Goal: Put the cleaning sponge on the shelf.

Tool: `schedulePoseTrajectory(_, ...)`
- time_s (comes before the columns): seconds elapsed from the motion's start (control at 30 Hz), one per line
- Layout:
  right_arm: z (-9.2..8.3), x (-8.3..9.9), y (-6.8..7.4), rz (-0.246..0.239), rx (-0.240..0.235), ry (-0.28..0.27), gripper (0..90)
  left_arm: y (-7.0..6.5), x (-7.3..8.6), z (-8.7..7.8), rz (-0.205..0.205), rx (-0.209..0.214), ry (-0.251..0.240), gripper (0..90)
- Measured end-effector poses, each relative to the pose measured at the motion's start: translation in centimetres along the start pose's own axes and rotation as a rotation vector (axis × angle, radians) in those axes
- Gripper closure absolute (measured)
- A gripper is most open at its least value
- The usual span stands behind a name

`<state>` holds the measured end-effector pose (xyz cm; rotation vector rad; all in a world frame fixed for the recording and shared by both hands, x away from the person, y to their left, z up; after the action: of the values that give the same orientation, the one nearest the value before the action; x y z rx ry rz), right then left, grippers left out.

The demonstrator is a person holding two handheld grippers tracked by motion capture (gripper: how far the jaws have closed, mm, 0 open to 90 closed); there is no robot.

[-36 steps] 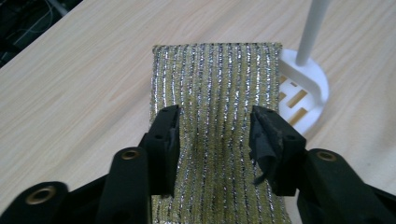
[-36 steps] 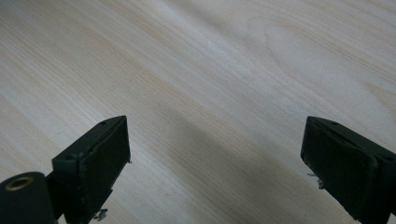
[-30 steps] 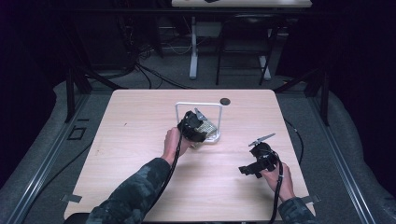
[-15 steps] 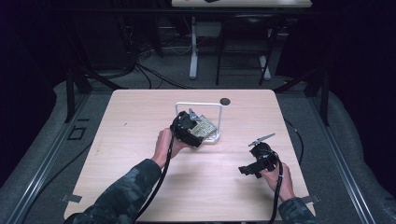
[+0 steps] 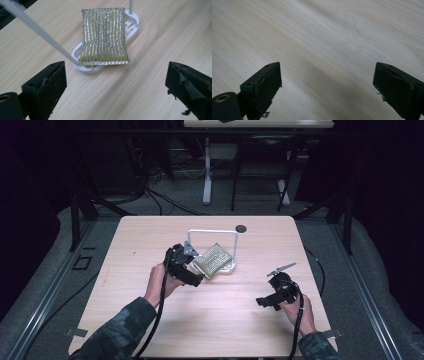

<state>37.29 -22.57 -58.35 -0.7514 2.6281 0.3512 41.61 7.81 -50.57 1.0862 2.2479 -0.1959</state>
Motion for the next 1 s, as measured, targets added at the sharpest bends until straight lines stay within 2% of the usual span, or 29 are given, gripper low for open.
schedulePoseTrajectory(0.07, 0.0, 0.0, 0.0, 0.002, -0.001, 0.0, 7.7, 0.2, 0.4, -0.3, -0.002, -0.005, 0.004, 0.6)
schedulePoseTrajectory(0.3, 0.0, -0.1, 0.0, 0.008, -0.008, -0.012, 7.8, 1.3, 3.9, -2.3, -0.057, -0.001, 0.019, 0.3)
schedulePoseTrajectory(0.47, 0.0, -0.1, 0.0, 0.01, -0.013, -0.007, 7.8, 2.1, 6.3, -3.1, -0.104, -0.019, 0.028, 0.2)
schedulePoseTrajectory(0.5, 0.1, -0.1, 0.1, 0.006, -0.012, -0.013, 7.8, 2.1, 6.3, -3.1, -0.104, -0.019, 0.028, 0.2)
schedulePoseTrajectory(0.57, 0.1, -0.1, 0.1, 0.003, -0.009, -0.01, 7.7, 2.2, 7.5, -3.3, -0.122, -0.021, 0.037, 0.2)
schedulePoseTrajectory(0.67, 0.1, 0.0, 0.1, 0.001, -0.006, -0.003, 7.7, 2.2, 8.3, -3.3, -0.134, -0.023, 0.042, 0.2)
schedulePoseTrajectory(0.8, 0.1, 0.0, 0.1, 0.001, -0.003, 0.0, 7.7, 2.5, 10.7, -3.1, -0.173, -0.033, 0.068, 0.0)
schedulePoseTrajectory(0.83, 0.1, 0.0, 0.1, -0.002, -0.002, 0.008, 7.7, 2.5, 10.7, -3.1, -0.173, -0.033, 0.068, 0.0)
schedulePoseTrajectory(0.87, 0.1, 0.0, 0.1, -0.008, -0.002, 0.014, 7.7, 2.9, 11.8, -2.8, -0.18, -0.055, 0.092, 0.0)
schedulePoseTrajectory(1.0, 0.2, 0.0, 0.3, -0.013, 0.001, 0.012, 7.6, 3.4, 13.3, -2.7, -0.208, -0.077, 0.105, 0.0)
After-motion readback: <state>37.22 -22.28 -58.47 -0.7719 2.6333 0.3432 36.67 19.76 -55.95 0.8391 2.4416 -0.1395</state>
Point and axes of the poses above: each handheld gripper's, and its own axes: z roughly forward along the jaws, x roughly out of its underside, y roughly to its left, the point moved 5 cm from there along z, roughly forward along the jaws, and after that the axes turned 4 degrees about y, right-handed, at the moved point
